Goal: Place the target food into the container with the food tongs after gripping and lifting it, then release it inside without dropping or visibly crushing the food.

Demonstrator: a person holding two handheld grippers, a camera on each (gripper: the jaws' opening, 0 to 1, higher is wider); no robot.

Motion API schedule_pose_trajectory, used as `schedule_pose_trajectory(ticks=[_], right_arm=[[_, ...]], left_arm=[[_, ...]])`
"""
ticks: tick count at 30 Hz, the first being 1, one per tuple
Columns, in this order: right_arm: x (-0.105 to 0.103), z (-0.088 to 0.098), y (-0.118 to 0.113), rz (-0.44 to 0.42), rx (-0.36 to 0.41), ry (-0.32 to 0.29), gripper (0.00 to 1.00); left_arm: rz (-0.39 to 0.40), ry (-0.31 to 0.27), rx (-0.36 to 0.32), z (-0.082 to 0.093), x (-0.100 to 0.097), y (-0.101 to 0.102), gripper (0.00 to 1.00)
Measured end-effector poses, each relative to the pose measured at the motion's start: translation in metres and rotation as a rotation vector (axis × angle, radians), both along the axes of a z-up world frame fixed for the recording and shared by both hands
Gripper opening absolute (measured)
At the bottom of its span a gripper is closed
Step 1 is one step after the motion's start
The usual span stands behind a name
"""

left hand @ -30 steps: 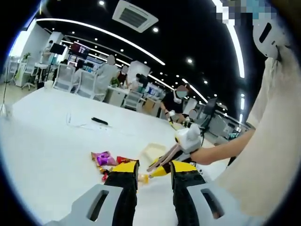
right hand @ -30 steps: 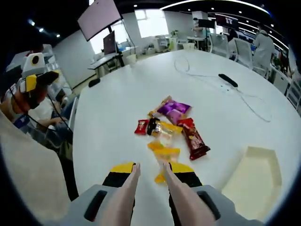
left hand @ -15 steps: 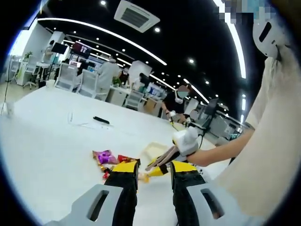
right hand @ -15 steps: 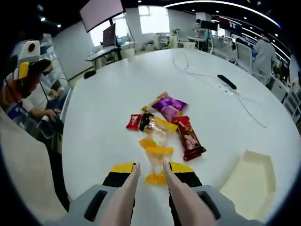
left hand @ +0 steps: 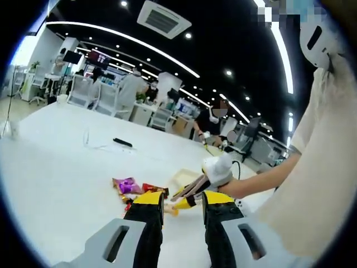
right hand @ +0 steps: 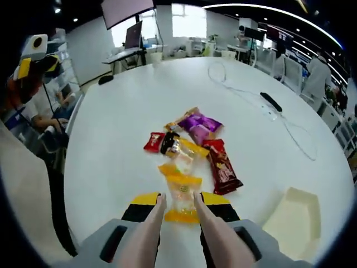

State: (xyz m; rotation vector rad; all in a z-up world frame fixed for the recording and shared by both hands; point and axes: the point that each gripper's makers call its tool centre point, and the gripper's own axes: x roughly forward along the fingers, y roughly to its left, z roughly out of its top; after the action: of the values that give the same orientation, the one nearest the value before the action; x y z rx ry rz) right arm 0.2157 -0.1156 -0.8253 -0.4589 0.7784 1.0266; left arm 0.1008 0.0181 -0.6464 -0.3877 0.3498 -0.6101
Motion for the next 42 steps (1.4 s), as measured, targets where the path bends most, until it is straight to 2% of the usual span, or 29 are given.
schedule_pose_trajectory(ticks=[11, 18, 34, 42], right_arm=[[0.003, -0.004, -0.003, 0.000, -0.017, -0.008, 0.27], [0.004, -0.004, 0.004, 0.025, -0.021, -0.013, 0.27], [0.005, -0.014, 0.006, 0.020, -0.042, 0.006, 0.27], [0.003, -0.019, 0.007, 0.036, -0.073, -0.014, 0.27]], left_arm=[[0.005, 0.007, -0.008, -0.003, -0.001, 0.000, 0.26], [0.011, 0.009, -0.008, -0.004, -0.001, 0.001, 0.26], [0.020, 0.020, 0.008, -0.007, -0.005, 0.005, 0.27], [0.008, 0.032, 0.010, -0.009, -0.004, 0.002, 0.28]])
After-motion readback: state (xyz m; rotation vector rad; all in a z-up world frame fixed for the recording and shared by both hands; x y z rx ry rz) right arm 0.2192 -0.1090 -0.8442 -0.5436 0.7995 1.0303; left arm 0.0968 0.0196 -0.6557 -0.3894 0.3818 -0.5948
